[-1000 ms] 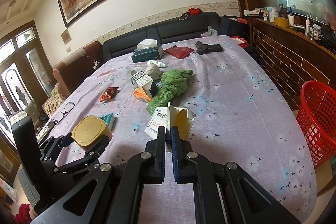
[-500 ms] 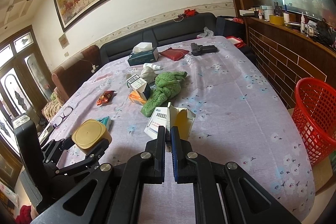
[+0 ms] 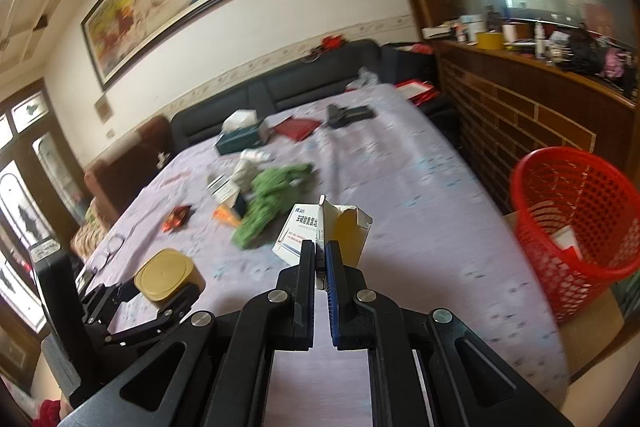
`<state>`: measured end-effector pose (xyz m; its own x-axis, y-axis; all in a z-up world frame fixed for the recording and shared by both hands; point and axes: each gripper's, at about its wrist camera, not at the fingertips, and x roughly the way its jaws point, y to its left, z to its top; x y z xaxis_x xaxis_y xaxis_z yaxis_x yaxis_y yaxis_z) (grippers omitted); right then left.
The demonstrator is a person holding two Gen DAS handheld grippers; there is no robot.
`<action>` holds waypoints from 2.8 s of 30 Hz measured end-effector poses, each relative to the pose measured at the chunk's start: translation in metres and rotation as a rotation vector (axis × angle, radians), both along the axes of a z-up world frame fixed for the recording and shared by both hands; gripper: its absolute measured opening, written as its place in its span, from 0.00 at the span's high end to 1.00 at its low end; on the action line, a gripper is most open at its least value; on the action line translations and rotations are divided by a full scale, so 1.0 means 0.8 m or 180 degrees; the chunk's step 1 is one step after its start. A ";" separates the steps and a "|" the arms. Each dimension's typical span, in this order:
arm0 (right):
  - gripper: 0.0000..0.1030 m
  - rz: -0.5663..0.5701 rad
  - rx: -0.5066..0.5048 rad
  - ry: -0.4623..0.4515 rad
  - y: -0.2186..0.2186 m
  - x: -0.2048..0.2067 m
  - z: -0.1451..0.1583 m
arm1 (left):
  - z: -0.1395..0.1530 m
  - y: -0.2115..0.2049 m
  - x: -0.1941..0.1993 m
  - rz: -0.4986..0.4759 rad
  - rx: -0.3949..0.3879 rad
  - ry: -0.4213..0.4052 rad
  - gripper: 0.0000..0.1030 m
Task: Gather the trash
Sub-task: 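Move both tools over the red wastebasket and open both to drop the items, then swing both open tools back over the table, then grasp the teal cartoon tissue pack with the left tool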
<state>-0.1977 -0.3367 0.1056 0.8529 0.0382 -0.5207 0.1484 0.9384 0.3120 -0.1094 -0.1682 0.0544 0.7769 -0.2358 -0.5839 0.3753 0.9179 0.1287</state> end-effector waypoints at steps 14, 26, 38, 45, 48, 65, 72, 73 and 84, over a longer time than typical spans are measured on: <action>0.94 -0.1216 0.0048 -0.0249 -0.186 -0.100 0.027 | 0.059 -0.168 -0.008 -0.1100 -0.0251 0.0227 0.35; 0.94 -0.1641 0.0048 -0.0154 -0.286 -0.140 0.019 | 0.056 -0.361 -0.011 -0.1841 -0.0268 0.0512 0.35; 0.71 -0.1662 0.0047 -0.0039 -0.316 -0.134 0.004 | 0.049 -0.379 -0.001 -0.1822 -0.0334 0.0561 0.19; 0.69 -0.1439 0.0164 -0.0055 -0.283 -0.132 0.001 | 0.041 -0.301 -0.009 -0.1598 -0.0268 0.0485 0.19; 0.59 -0.1244 0.0159 -0.0041 -0.252 -0.117 0.000 | 0.035 -0.257 -0.013 -0.1474 -0.0257 0.0471 0.19; 0.52 -0.0023 -0.0001 0.0356 -0.051 0.003 -0.031 | 0.011 0.042 0.044 -0.0436 -0.0172 0.0496 0.19; 0.51 0.0089 -0.0075 0.0443 -0.024 0.019 -0.033 | 0.000 0.159 0.129 -0.0043 -0.0448 0.0829 0.17; 0.51 0.0096 -0.0086 0.0457 -0.021 0.021 -0.033 | -0.005 0.168 0.142 0.0057 -0.0478 0.0892 0.17; 0.51 0.0081 -0.0143 0.0521 -0.012 0.019 -0.032 | -0.040 0.155 0.159 -0.0304 -0.0589 0.1328 0.17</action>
<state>-0.1823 -0.3462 0.0797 0.7557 0.0324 -0.6541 0.1697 0.9550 0.2433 0.0175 -0.0441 0.0225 0.4543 -0.4245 -0.7832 0.4443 0.8700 -0.2138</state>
